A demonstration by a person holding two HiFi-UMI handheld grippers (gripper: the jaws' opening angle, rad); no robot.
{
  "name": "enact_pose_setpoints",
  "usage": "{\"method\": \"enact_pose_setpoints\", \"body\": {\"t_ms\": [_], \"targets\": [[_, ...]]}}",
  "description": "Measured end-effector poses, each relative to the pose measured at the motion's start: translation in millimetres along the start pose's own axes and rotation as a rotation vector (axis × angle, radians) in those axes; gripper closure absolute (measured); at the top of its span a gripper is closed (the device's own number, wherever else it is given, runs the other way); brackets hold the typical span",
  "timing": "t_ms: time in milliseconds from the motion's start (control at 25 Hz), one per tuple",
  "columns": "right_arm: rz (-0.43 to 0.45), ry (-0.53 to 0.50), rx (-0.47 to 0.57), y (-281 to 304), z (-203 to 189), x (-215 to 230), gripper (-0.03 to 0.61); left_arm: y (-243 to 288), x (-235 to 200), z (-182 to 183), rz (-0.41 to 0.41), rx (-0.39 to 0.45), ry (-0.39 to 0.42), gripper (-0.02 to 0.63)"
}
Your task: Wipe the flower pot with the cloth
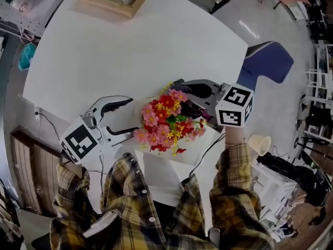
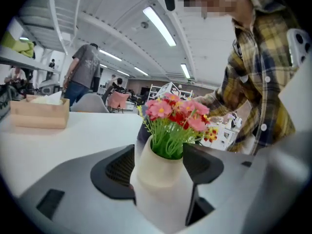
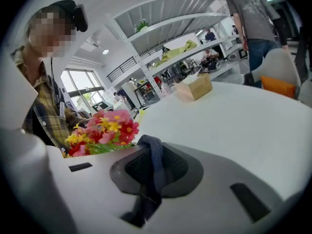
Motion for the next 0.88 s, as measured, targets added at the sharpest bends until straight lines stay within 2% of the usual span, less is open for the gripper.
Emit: {"method": "enact_pose_setpoints", "body": {"t_ms": [120,360,520,720,880], "targets": [[-0.079,-0.055,0.086,-23.8,12.7,-10.6,0.560,-13.3,5.1,20.0,0.085,0.096,-0.032,0.335],[-0.224,-0.151,0.283,-76.2,45.3,-45.7,0.560,-36.3,22.7,52.1,0.218,0.188,-0.105,0.493],[-0.296,-0.232,0.403,-110.7,74.8,-82.2,0.560,-45.0,41.6,84.2,0.269,0.279,-0.142,0.537],[-0.360,-0.331,0.540,-148.6,112.4,-138.2,0.560,-46.3,66.4,134.2,0.315,0.353,-0.118,0.581],[-0.382,-0.358,0.638,-164.5,131.8,-184.1,0.560,-43.1,87.8,172.3,0.306,0.383,-0.086,0.603]]}}
Point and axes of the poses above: the fingertips, and each gripper's own axes: y forward along the fingers, x to its right, z out of its top, the point moved 5 cm from there along -y, backward along the fingers, and after that the axes turned 10 degrees about x, right-handed, at the moved point
